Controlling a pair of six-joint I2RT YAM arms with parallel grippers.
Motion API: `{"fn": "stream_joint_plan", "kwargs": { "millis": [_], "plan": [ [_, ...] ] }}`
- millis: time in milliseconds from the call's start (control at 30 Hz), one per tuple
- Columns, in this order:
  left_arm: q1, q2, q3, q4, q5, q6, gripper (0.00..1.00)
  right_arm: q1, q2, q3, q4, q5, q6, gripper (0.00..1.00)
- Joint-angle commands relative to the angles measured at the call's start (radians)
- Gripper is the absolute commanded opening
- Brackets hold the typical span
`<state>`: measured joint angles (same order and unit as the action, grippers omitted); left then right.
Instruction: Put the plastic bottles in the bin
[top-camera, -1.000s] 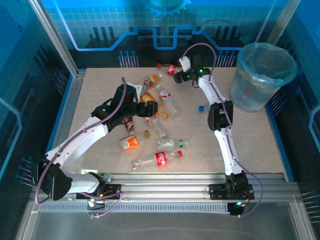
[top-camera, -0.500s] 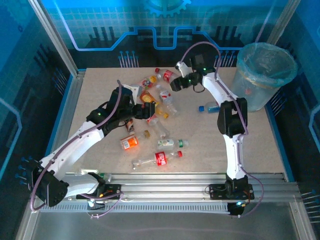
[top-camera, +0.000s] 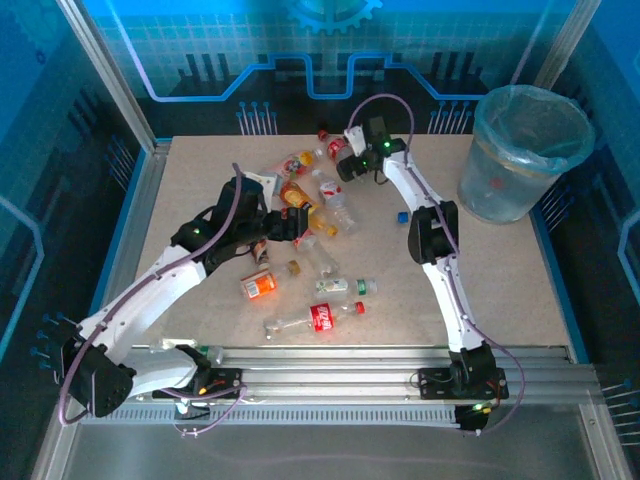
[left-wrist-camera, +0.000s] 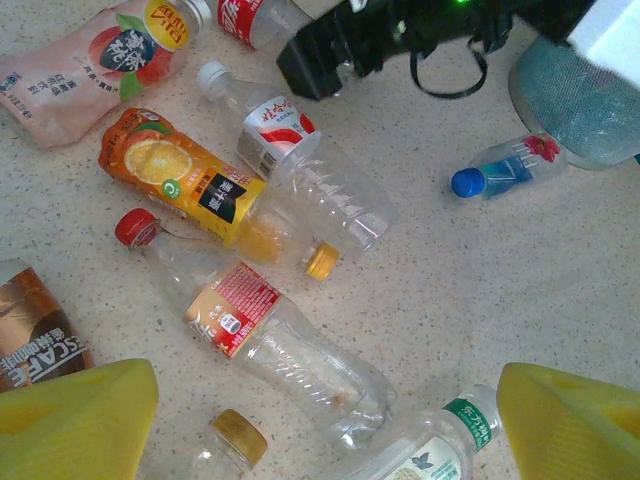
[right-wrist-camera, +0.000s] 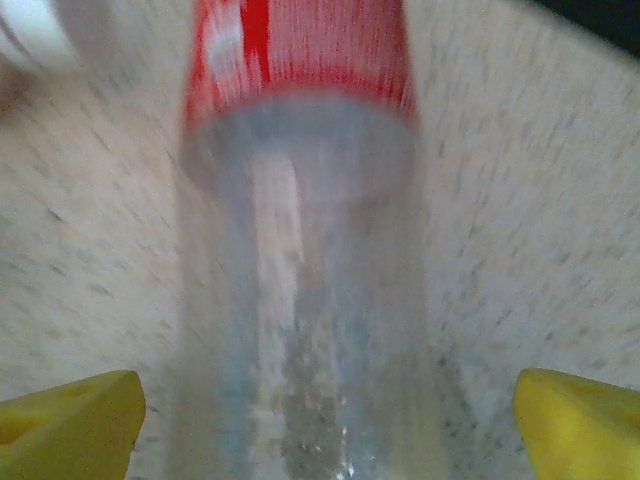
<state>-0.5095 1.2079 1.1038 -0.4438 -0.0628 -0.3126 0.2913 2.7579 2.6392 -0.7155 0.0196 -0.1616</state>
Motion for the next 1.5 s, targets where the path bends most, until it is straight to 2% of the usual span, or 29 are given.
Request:
{"fn": "stream_joint_plan", "kwargs": {
  "millis": [0, 100, 200, 333, 467, 567, 700, 833, 1000, 1167, 1233, 1333, 1467],
  "plan": [
    [0.009, -0.021, -0.004, -0.007, -0.015, 0.002, 0.89, -0.003, 0.023, 0.048, -0.025, -0.014, 0.001, 0.91],
    [0.008, -0.020, -0.001, -0.010, -0.012, 0.001, 0.89, 0.002, 0.044, 0.064, -0.071, -0.030, -0.004, 0.81],
    [0.009, -0.025, 0.000, -0.014, -0.012, 0.000, 0.89, 0.001, 0.005, 0.007, -0.052, -0.020, 0.004, 0.58],
    [0.007, -0.035, 0.010, -0.018, -0.018, 0.012, 0.89, 0.004, -0.084, -0.013, -0.067, 0.002, 0.037, 0.50],
    [0.009, -0.035, 0.035, 0.002, -0.029, 0.047, 0.90, 0.010, -0.237, -0.038, -0.101, 0.006, 0.074, 0.46],
    [0.009, -0.025, 0.060, 0.027, -0.024, 0.073, 0.90, 0.012, -0.391, -0.090, -0.123, 0.034, 0.109, 0.46],
    [0.008, -0.013, 0.066, 0.074, -0.004, 0.092, 0.90, -0.009, -0.618, -0.196, -0.156, 0.173, 0.151, 0.46],
    [0.007, 0.007, 0.071, 0.092, 0.034, 0.111, 0.90, -0.108, -0.814, -0.294, -0.237, 0.333, 0.236, 0.47],
    [0.008, 0.025, 0.051, 0.126, 0.062, 0.111, 0.90, -0.245, -1.002, -0.459, -0.238, 0.457, 0.315, 0.46],
    [0.007, 0.036, 0.030, 0.160, 0.085, 0.091, 0.90, -0.332, -1.131, -0.641, -0.188, 0.569, 0.400, 0.50],
    [0.008, 0.037, 0.020, 0.174, 0.092, 0.083, 0.90, -0.319, -1.162, -0.721, -0.112, 0.617, 0.377, 0.50],
    [0.007, 0.038, 0.012, 0.177, 0.106, 0.079, 0.90, -0.309, -1.154, -0.754, -0.075, 0.668, 0.379, 0.55],
    [0.007, 0.023, -0.005, 0.175, 0.107, 0.075, 0.90, -0.313, -1.148, -0.763, -0.068, 0.670, 0.453, 0.62]
  ]
}}
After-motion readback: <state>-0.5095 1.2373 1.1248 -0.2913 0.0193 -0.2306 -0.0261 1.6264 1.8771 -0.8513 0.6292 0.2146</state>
